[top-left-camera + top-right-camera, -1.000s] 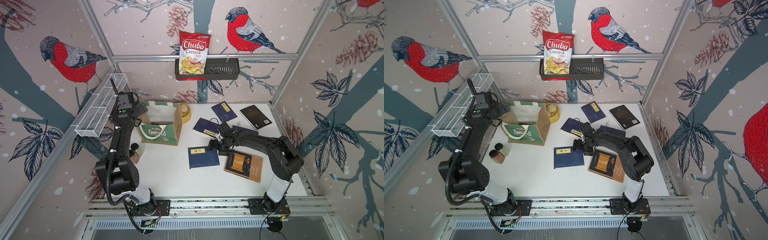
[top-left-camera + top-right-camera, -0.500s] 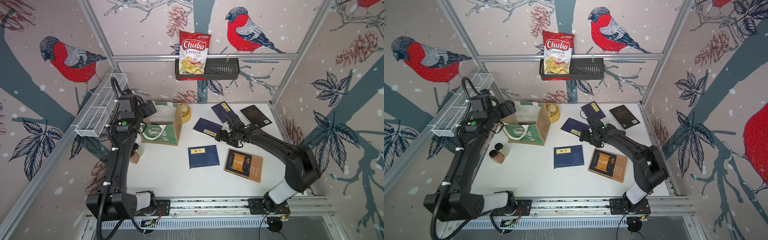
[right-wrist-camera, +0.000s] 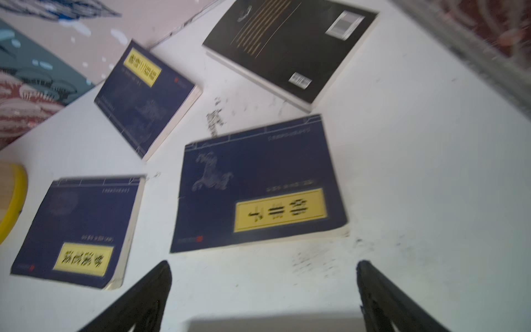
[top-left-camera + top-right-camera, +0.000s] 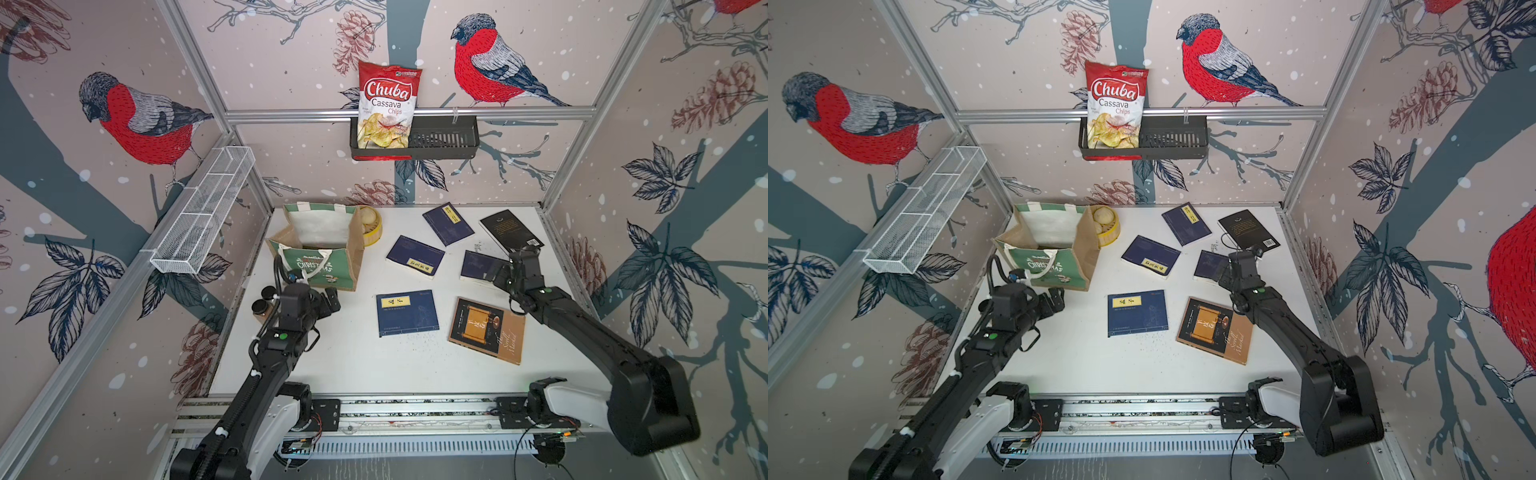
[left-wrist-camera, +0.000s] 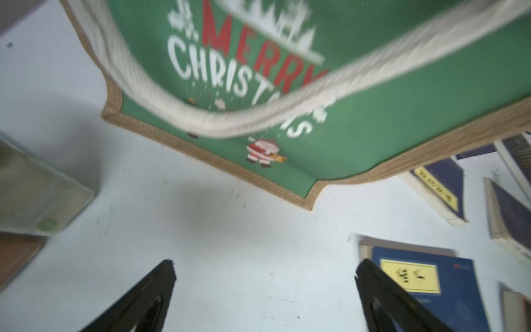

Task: Take out the books from the canvas bag
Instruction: Reset both arms

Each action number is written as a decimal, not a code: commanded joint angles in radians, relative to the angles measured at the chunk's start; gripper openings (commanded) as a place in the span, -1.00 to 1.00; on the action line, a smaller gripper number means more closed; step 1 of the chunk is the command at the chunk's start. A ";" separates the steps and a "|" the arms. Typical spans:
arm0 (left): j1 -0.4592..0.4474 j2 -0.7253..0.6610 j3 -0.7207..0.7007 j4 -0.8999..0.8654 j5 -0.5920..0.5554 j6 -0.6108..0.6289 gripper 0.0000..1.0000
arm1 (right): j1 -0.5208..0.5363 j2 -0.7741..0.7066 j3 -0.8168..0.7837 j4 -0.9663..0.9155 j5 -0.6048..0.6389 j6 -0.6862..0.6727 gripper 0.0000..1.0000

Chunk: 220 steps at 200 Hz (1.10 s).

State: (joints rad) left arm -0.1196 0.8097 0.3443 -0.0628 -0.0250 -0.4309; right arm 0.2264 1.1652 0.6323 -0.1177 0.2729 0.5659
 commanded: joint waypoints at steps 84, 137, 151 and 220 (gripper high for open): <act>0.104 0.497 -0.088 0.998 -0.103 0.421 1.00 | -0.273 -0.124 -0.464 0.789 0.067 -0.411 0.99; 0.141 0.765 -0.191 1.555 0.096 0.436 0.98 | -0.284 0.010 -0.437 0.977 0.013 -0.384 0.99; 0.141 0.681 -0.114 1.266 0.096 0.430 0.98 | -0.282 0.054 -0.436 1.057 0.000 -0.386 0.99; 0.130 0.740 -0.172 1.471 0.192 0.495 0.98 | -0.159 0.332 -0.405 1.322 0.002 -0.496 0.99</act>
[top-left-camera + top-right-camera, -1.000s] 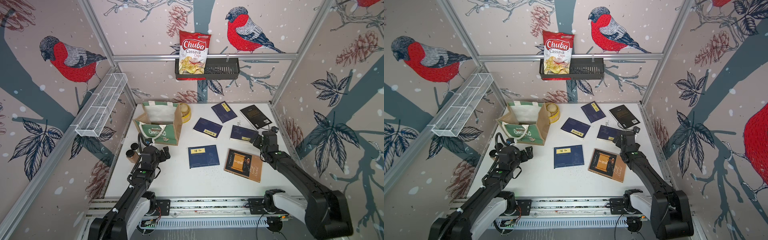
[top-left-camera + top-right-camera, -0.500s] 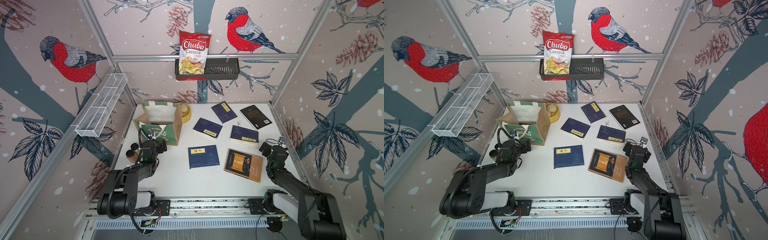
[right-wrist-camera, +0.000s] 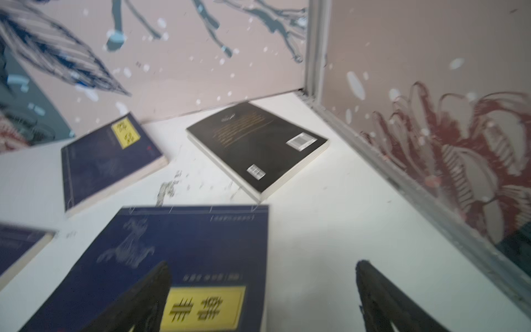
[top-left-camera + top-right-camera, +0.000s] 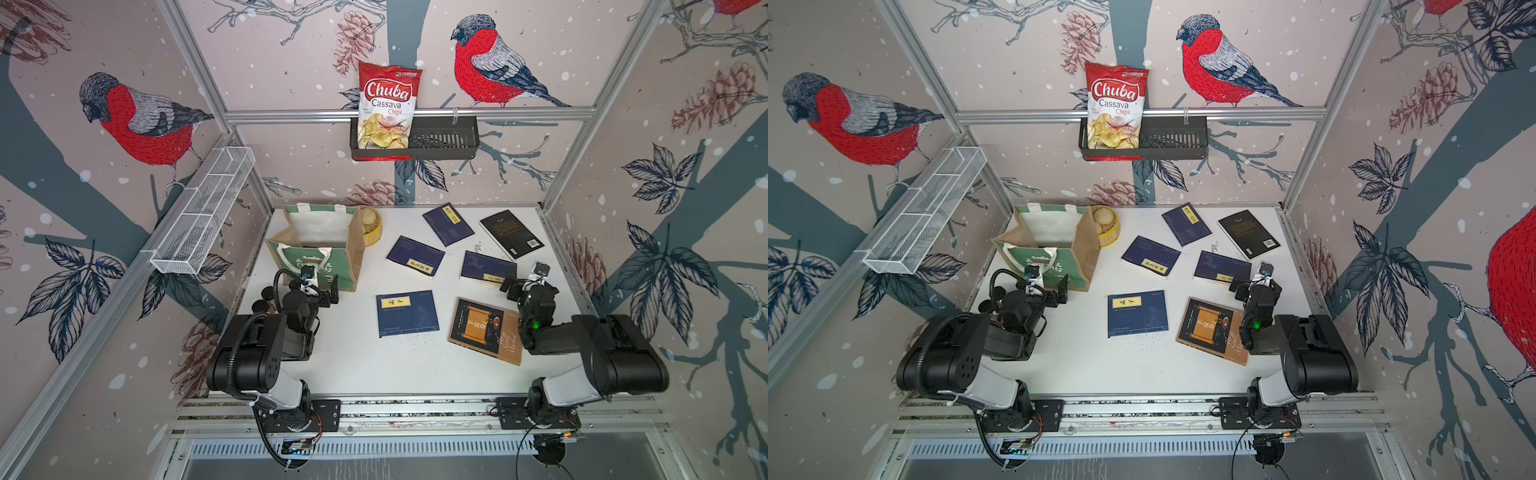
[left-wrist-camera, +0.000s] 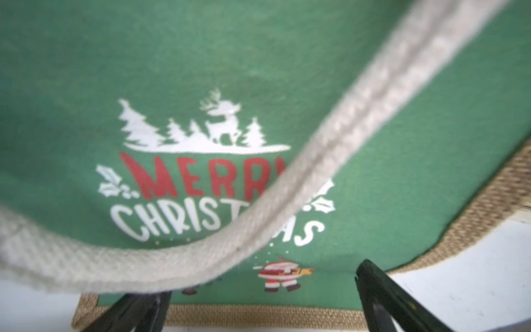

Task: Take out the books from the canvas bag
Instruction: Reset both arms

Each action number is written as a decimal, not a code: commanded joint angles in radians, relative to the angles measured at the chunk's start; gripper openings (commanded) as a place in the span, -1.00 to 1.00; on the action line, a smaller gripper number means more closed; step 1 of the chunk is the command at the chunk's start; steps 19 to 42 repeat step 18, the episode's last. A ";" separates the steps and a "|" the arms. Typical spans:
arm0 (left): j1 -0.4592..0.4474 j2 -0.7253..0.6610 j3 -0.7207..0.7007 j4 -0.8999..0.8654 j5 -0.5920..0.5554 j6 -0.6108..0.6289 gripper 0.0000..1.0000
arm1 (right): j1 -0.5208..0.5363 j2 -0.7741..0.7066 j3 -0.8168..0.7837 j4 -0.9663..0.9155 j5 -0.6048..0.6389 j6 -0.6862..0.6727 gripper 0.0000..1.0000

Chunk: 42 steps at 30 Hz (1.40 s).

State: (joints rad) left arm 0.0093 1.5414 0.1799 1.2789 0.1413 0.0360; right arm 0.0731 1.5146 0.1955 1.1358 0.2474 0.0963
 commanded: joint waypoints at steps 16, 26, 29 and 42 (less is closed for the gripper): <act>0.017 0.019 0.023 0.085 0.076 0.024 0.98 | -0.025 -0.012 0.033 0.077 -0.005 -0.021 0.99; 0.020 0.012 0.015 0.091 0.067 0.015 0.98 | -0.025 -0.012 0.033 0.078 -0.005 -0.021 0.99; 0.020 0.012 0.015 0.091 0.067 0.015 0.98 | -0.025 -0.012 0.033 0.078 -0.005 -0.021 0.99; 0.020 0.012 0.015 0.091 0.067 0.015 0.98 | -0.025 -0.012 0.033 0.078 -0.005 -0.021 0.99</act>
